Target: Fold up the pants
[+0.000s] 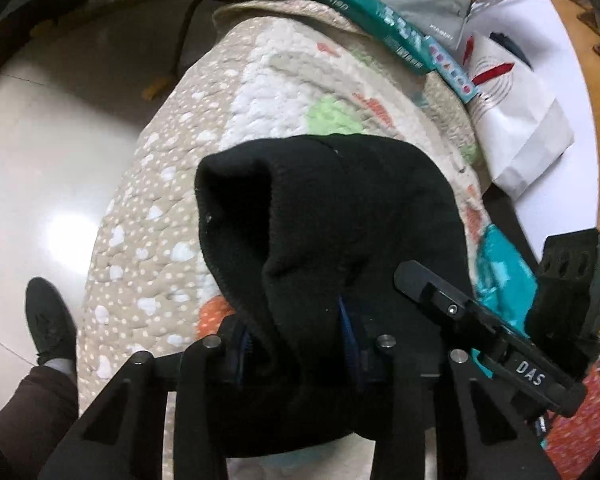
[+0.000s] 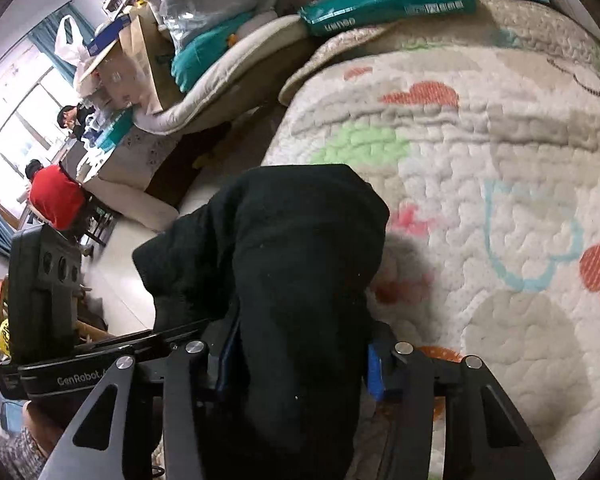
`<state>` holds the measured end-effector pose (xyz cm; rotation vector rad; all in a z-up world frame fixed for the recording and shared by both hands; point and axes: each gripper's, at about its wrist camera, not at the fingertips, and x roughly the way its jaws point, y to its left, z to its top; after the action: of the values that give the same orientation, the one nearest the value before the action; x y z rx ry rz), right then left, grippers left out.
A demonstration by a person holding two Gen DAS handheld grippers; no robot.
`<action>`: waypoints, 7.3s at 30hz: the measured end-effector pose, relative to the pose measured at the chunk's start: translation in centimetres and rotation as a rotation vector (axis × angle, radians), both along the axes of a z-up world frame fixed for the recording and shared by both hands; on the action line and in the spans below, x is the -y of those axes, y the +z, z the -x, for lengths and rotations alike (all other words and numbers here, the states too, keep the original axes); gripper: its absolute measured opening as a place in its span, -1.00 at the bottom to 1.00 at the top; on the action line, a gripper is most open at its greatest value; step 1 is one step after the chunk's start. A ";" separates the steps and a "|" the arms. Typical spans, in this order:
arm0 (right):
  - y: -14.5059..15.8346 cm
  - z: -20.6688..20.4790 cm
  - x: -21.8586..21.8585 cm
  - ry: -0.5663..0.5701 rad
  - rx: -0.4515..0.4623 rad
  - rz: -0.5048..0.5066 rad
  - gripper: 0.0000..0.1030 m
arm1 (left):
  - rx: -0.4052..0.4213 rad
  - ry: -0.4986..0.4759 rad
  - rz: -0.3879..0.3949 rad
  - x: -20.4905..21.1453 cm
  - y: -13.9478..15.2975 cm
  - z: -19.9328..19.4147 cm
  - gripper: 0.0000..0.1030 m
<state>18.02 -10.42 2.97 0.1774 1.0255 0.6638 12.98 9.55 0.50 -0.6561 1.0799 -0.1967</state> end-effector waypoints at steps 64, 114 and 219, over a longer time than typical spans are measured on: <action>3.8 7.6 13.5 -0.245 0.112 0.066 0.90 | -0.072 0.291 -0.307 -1.8 3.9 -10.7 0.49; 2.4 15.3 10.7 -0.325 0.278 0.333 0.90 | 0.245 0.252 -0.801 13.4 9.2 15.7 1.00; 0.6 15.0 9.8 -0.275 0.249 0.371 0.91 | 0.164 0.220 -0.739 13.5 7.0 15.7 1.00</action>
<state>3.00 -20.24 3.53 -0.0868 0.8465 0.2312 -2.73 -3.97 7.54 -0.0834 0.8300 0.3274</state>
